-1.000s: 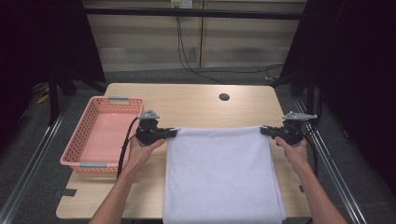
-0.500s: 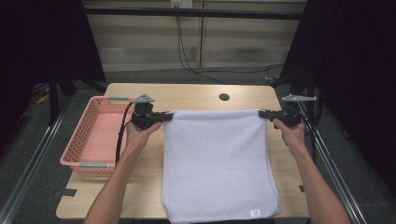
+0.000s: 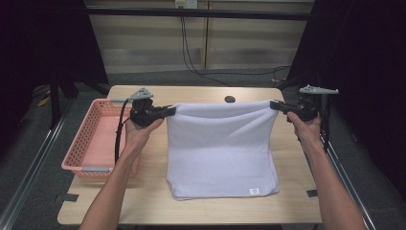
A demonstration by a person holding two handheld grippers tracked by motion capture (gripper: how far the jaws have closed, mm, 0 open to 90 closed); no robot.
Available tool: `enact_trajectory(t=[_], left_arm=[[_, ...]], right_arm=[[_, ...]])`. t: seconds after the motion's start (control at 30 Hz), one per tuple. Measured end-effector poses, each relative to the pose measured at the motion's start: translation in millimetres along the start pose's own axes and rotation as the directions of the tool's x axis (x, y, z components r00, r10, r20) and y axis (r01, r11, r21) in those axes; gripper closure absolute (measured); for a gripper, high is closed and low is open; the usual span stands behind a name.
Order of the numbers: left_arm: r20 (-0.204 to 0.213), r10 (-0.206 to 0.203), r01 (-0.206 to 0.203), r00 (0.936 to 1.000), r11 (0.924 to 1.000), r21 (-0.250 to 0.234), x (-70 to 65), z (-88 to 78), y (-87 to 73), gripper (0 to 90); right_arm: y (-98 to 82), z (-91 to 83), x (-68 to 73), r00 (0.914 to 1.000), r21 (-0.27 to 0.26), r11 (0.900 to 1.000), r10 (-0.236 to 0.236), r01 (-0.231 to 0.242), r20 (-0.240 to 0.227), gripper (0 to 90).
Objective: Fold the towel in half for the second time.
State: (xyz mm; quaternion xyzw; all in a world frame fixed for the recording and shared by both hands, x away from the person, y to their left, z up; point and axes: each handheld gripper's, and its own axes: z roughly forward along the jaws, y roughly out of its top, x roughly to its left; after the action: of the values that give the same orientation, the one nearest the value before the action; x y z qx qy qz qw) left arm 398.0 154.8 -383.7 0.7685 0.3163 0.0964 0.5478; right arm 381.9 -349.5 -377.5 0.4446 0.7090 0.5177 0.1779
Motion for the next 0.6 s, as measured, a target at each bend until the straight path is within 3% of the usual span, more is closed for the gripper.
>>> enact_trajectory(t=[0.13, 0.27, 0.33, 0.4, 0.6], left_arm=[[0.02, 0.005, -0.005, 0.9998, 1.0, 0.0, -18.0, -14.4, -13.7, 82.4], [0.034, 0.048, -0.049, 0.9983, 0.9982, 0.034, -38.8, -26.9, -25.4, 81.9], [0.072, 0.041, -0.043, 0.9966, 0.9988, 0.024, -48.4, -34.8, -31.5, 81.9], [0.061, 0.06, -0.063, 0.9963, 0.9969, 0.047, -55.4, -39.5, -41.8, 82.1], [0.106, 0.002, -0.011, 0.9944, 0.9963, 0.086, -67.0, -49.7, -79.6, 81.8]], right_arm=[[-10.2, -21.3, 13.7, 0.9992, -0.008, 1.0, -0.02, 0.019, -0.035, 83.6], [-22.5, -40.6, 30.4, 0.9975, 0.013, 0.998, -0.054, 0.055, -0.045, 83.1], [-32.6, -49.3, 36.8, 0.9968, 0.012, 0.998, -0.056, 0.057, -0.056, 83.0], [-43.8, -58.9, 42.4, 0.996, 0.008, 0.999, -0.052, 0.053, -0.072, 83.0], [-78.2, -79.7, 62.3, 0.9922, 0.048, 0.997, -0.062, 0.068, -0.108, 82.4]])
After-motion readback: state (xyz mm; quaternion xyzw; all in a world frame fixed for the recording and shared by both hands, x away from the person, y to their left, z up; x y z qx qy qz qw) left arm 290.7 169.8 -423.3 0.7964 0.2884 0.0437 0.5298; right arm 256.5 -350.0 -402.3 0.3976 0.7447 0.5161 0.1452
